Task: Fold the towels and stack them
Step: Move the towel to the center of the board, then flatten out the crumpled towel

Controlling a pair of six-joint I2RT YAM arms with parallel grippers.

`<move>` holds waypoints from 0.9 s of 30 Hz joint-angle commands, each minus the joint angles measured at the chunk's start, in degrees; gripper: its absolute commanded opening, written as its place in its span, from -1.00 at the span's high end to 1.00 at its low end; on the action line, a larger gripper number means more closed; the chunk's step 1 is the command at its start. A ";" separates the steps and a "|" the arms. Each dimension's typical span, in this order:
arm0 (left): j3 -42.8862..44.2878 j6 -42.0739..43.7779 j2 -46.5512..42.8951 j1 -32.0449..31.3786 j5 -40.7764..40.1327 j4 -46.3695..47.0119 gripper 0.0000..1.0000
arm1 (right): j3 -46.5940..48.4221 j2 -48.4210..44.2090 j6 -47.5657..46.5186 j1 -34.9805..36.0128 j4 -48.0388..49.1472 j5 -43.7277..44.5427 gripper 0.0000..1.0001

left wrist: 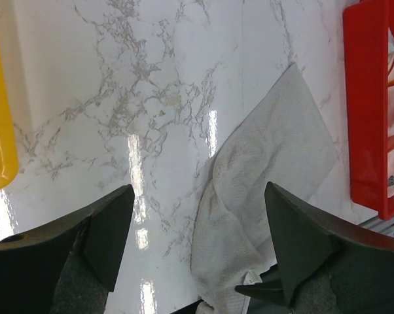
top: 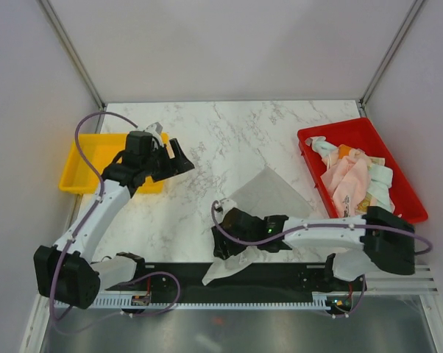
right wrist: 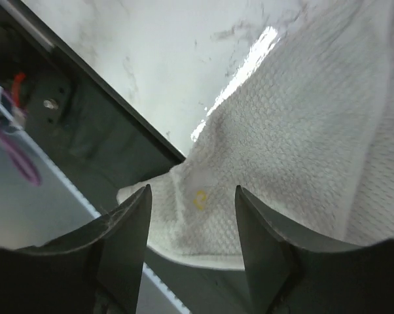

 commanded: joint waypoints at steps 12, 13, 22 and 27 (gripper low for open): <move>35.25 16.88 41.03 -20.98 4.61 4.75 -0.41 | -2.35 -35.66 23.43 -26.19 -35.53 33.96 -0.17; 37.12 18.46 43.23 -22.64 2.86 4.67 -0.42 | -2.61 -35.58 24.04 -27.35 -37.63 34.93 -0.17; 50.49 19.88 63.71 -25.91 3.20 4.49 -0.45 | -3.93 -36.28 22.56 -34.48 -39.67 34.42 -0.09; 54.96 18.65 69.17 -26.09 3.72 4.49 -0.45 | -5.25 -39.88 21.77 -34.83 -39.76 33.80 -0.09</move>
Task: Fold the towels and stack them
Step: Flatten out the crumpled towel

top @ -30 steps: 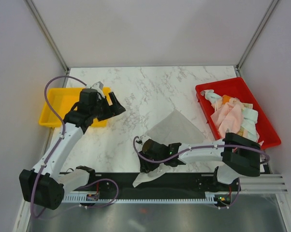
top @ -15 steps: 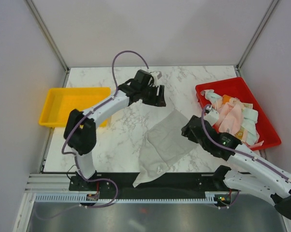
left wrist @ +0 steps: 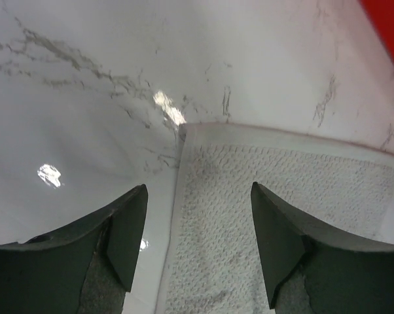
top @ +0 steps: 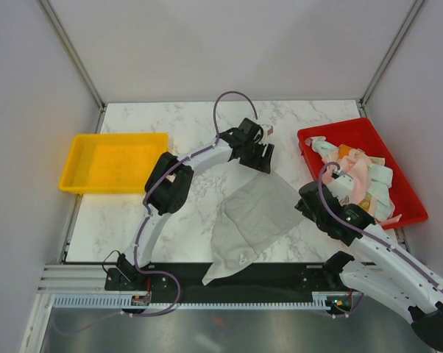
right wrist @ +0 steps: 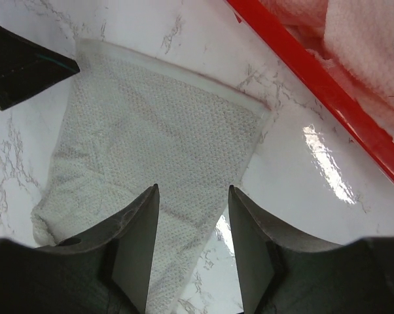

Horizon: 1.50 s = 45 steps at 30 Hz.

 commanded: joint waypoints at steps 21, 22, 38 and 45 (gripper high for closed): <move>3.21 -5.68 6.36 -2.82 3.44 -0.17 0.58 | -1.47 -5.46 -2.20 -0.25 -0.31 0.01 -0.05; 3.21 -6.04 6.19 -2.82 2.39 -0.26 0.73 | -1.82 -5.20 -2.55 -0.25 0.13 -0.52 -0.06; -26.23 -9.65 -15.69 11.85 -1.49 3.43 0.95 | 3.71 26.08 -20.38 -2.96 29.04 -17.30 0.01; -28.95 -9.65 -18.07 13.35 -1.49 3.43 0.95 | 5.64 33.56 -30.32 -12.11 36.51 -26.97 -0.03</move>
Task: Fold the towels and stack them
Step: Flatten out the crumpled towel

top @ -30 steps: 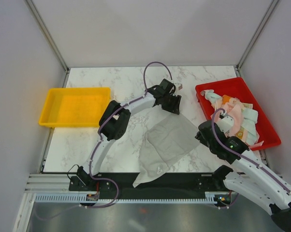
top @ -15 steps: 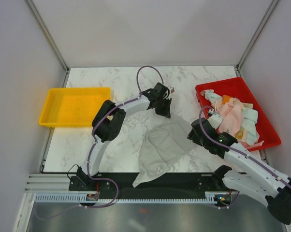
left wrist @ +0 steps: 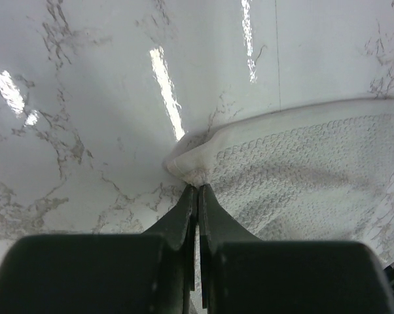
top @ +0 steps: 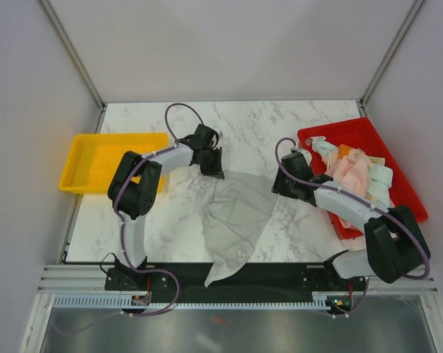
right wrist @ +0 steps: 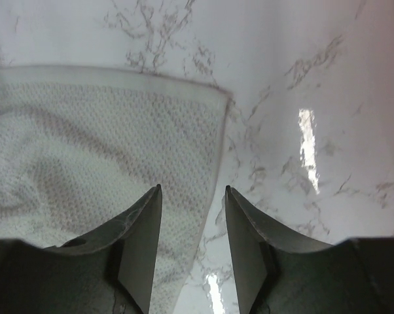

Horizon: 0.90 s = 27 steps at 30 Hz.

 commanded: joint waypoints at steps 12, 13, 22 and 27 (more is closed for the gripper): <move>-1.46 -0.82 -1.85 0.08 -1.49 -0.63 0.95 | 4.57 11.74 -10.63 -5.77 10.22 -6.31 -0.06; -1.37 -0.82 -1.85 0.08 -1.49 -0.63 0.95 | 4.40 12.35 -10.63 -5.77 10.40 -5.44 -0.06; -1.11 -4.07 -1.76 0.00 -7.11 -0.72 0.96 | 2.72 13.49 -11.16 -5.77 11.27 -1.56 -0.13; -0.84 -4.24 -1.67 0.08 -6.76 -0.81 0.95 | 1.94 15.69 -10.63 -6.04 13.90 -6.64 -0.15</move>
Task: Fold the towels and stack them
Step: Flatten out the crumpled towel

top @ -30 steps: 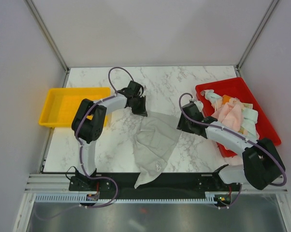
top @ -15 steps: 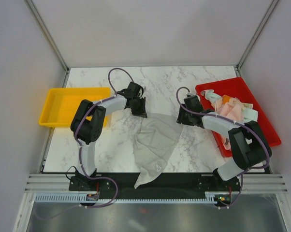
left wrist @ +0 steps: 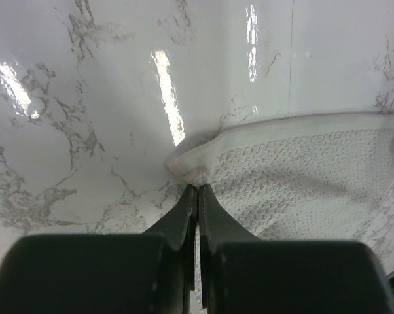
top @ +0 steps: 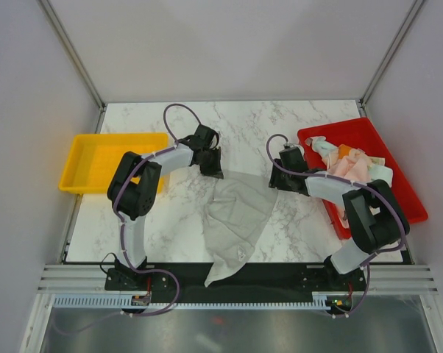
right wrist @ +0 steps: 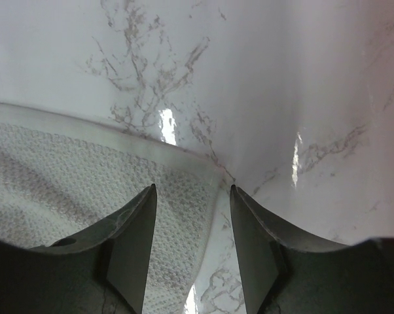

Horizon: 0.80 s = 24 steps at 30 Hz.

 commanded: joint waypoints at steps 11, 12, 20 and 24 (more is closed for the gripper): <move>0.23 -1.32 -0.25 0.22 -3.61 -0.70 0.95 | -6.38 1.86 1.09 -3.61 11.84 -14.25 0.10; 0.23 -1.32 -0.16 0.22 -3.70 -0.61 0.95 | -6.38 1.77 1.01 -3.61 11.93 -14.61 0.12; -0.12 -1.84 -0.34 0.22 -3.70 -0.70 0.95 | -5.06 3.97 0.74 -3.61 8.50 -11.10 0.56; -0.74 -2.11 -0.78 0.22 -4.05 -0.61 0.95 | -5.06 4.50 1.27 -3.61 9.72 -12.84 1.00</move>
